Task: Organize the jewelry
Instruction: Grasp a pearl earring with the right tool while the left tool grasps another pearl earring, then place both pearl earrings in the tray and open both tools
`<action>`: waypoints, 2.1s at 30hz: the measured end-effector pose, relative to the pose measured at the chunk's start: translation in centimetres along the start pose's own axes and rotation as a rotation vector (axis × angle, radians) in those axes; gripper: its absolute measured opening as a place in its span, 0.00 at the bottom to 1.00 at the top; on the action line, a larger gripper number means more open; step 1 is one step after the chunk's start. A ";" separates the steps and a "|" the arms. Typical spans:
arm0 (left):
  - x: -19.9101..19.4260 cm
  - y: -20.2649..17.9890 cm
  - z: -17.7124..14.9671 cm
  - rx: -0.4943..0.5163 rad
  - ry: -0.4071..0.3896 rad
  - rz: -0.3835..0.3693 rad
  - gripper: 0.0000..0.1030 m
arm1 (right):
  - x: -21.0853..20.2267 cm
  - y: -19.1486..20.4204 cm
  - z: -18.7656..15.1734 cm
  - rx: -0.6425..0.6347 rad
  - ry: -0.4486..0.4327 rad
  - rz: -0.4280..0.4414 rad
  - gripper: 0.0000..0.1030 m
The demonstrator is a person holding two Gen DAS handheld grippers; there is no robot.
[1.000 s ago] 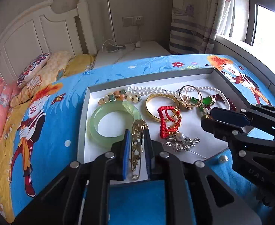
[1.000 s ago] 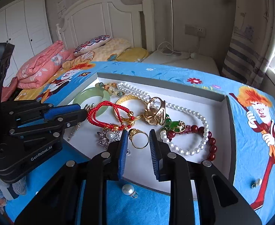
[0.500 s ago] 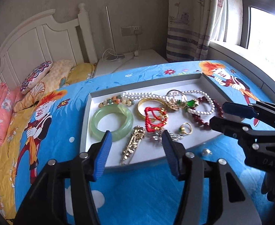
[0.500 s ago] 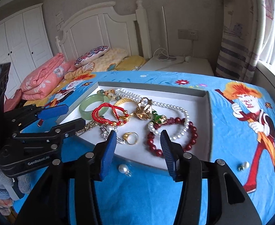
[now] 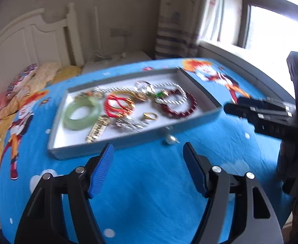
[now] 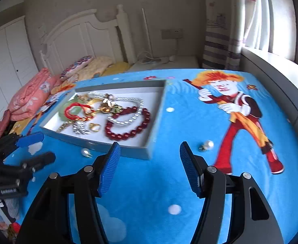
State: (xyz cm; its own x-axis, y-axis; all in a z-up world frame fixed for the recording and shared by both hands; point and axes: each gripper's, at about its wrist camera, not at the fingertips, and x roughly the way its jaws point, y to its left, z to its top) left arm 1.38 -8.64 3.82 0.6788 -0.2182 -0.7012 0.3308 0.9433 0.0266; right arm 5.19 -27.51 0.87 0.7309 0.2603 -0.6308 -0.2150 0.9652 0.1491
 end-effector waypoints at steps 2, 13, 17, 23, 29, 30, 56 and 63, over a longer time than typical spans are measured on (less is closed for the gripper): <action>0.9 -1.0 0.0 0.030 0.026 -0.019 0.68 | 0.4 -0.8 -0.2 -0.007 0.024 -0.041 0.58; 5.2 -2.7 0.9 -0.001 0.128 -0.037 0.48 | 1.4 -4.5 0.0 -0.003 0.105 -0.090 0.58; 5.9 -3.1 1.3 0.003 0.133 -0.014 0.47 | 2.9 -5.6 0.6 0.005 0.149 -0.081 0.58; 6.4 -3.5 1.7 -0.003 0.128 0.012 0.47 | 4.9 -5.7 1.8 -0.052 0.188 -0.107 0.48; 5.8 -3.9 1.3 0.030 0.104 0.004 0.14 | 4.2 -4.4 1.2 -0.119 0.175 -0.136 0.18; 5.6 -3.9 1.2 0.031 0.101 -0.006 0.14 | 3.8 -4.2 0.9 -0.120 0.165 -0.132 0.18; 5.2 3.6 7.2 -0.136 0.056 -0.078 0.14 | 3.7 8.1 2.9 -0.294 0.035 0.138 0.18; 7.3 5.2 8.9 -0.156 0.080 -0.128 0.14 | 7.2 9.6 3.5 -0.310 0.090 0.174 0.18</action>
State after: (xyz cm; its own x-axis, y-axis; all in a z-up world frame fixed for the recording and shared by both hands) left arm 13.82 -7.55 5.18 0.5817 -0.3240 -0.7461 0.3010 0.9379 -0.1726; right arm 10.64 -16.33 0.45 0.6091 0.4028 -0.6831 -0.5273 0.8491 0.0305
